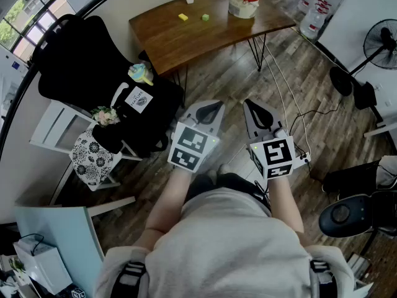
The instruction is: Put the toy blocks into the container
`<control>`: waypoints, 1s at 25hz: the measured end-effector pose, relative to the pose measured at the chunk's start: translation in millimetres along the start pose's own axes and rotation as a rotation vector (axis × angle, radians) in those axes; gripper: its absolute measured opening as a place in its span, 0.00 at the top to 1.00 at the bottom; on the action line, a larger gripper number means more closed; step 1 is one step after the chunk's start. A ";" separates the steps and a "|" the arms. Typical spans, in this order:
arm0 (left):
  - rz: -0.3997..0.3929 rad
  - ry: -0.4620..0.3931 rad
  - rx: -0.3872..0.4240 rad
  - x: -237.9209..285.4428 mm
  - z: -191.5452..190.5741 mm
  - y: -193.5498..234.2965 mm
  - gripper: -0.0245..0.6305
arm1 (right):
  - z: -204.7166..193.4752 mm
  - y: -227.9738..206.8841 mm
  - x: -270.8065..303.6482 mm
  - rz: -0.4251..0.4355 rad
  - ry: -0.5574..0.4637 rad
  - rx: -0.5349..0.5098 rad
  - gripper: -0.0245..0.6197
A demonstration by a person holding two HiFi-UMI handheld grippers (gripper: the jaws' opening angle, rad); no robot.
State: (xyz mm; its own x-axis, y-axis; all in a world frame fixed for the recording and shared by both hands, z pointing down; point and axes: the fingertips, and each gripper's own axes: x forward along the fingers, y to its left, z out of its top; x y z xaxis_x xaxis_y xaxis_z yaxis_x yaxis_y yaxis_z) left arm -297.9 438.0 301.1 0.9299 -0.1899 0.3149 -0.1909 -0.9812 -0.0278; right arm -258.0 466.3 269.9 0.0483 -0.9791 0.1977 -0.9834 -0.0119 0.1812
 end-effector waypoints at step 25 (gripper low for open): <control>0.063 -0.037 -0.055 42.5 -1.3 18.2 0.94 | -26.4 -42.5 26.7 0.031 -0.004 0.090 0.94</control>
State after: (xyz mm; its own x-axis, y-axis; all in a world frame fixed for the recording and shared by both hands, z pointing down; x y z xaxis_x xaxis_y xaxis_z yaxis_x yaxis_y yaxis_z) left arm -262.3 412.1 315.1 0.9263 -0.2532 0.2790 -0.2655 -0.9641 0.0063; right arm -210.3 446.1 292.9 0.0166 -0.9801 0.1979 -0.9962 0.0008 0.0876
